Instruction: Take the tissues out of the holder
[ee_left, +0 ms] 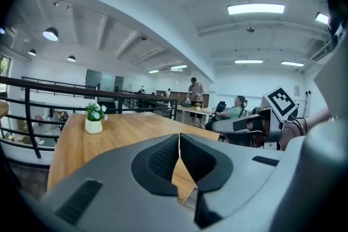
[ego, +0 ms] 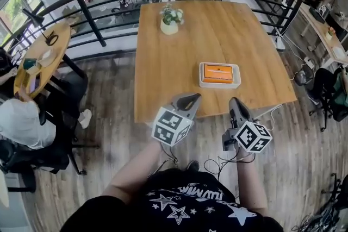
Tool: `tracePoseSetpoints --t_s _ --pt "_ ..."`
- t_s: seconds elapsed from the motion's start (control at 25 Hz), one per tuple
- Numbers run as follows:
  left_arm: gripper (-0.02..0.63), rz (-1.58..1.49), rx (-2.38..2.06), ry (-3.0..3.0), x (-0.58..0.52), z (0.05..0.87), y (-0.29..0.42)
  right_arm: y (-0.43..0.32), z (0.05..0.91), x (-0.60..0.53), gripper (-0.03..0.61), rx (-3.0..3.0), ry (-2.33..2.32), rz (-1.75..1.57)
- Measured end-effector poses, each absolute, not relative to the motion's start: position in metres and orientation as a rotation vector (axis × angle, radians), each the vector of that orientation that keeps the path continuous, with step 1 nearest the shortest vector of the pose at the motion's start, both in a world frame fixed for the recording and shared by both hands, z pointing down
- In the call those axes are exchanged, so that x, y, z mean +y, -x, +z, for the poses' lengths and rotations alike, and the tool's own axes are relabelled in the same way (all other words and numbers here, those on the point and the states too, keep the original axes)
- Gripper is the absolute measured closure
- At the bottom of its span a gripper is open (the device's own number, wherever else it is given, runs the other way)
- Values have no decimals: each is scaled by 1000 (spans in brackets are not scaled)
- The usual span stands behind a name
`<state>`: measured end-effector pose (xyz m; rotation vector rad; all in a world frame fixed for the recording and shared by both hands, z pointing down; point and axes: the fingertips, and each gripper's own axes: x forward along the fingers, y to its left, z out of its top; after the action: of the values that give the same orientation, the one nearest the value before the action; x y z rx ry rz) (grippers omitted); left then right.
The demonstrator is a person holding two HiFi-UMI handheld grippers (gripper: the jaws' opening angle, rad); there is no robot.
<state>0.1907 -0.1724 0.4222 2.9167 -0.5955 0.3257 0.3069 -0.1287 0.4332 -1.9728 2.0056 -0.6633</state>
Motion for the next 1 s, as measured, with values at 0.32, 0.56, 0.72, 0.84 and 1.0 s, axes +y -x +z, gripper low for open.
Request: tracePoseSetpoints --t_s 0.32,0.56,0.72,0.84,1.0 --pt "595 316 -776 -2862 -182 429 -217 -345 446 -152 561 2118 1893 -694" --pt "595 340 -838 -2873 -194 423 -235 -370 451 -161 561 2125 1886 -705" --pt "595 348 -832 -2859 -206 429 -247 -382 451 -169 561 2127 1893 -697" --pt "595 353 -818 -2856 -218 435 -259 -401 454 -177 561 2104 1928 -694" --pt "595 362 -802 -2846 -241 446 -269 -411 464 -197 561 2134 1954 -716"
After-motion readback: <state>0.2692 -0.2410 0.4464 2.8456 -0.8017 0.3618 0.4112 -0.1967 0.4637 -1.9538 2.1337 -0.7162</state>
